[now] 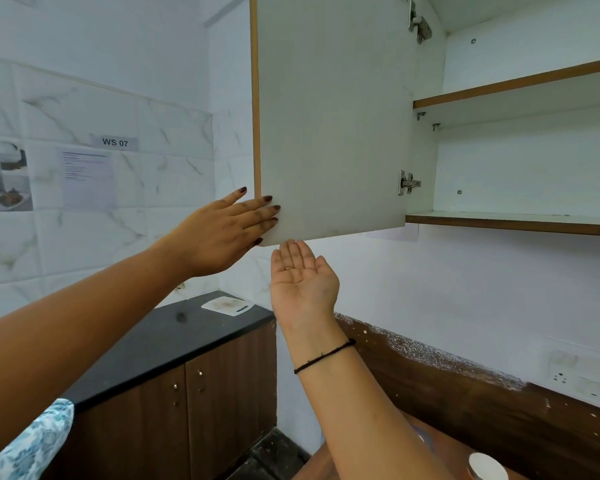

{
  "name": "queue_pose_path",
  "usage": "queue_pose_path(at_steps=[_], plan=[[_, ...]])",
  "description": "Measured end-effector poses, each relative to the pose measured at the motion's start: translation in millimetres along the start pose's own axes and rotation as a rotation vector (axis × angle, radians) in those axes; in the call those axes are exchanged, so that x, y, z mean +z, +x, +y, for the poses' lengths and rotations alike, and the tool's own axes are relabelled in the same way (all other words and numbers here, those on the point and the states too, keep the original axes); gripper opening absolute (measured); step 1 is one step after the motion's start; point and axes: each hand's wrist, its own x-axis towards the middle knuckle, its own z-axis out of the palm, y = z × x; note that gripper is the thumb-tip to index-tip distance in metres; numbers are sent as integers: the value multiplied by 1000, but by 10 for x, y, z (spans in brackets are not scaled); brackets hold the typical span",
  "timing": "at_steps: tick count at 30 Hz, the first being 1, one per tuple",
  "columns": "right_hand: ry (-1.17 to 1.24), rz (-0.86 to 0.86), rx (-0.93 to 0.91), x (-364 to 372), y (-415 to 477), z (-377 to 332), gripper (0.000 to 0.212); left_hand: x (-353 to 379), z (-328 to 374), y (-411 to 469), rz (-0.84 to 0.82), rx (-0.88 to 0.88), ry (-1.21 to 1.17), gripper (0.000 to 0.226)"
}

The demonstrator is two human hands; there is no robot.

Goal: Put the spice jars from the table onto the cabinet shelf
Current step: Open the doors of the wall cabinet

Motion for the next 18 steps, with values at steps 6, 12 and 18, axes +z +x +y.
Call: queue_pose_path(at_steps=[6, 12, 18], plan=[[5, -21, 1, -74, 45, 24, 50, 7, 53, 34, 14, -16, -19, 52], [-1, -43, 8, -118, 7, 9, 50, -20, 143, 50, -7, -58, -31, 53], [-12, -46, -24, -173, -39, -54, 48, -5, 436, 242, -3, -107, -106, 55]])
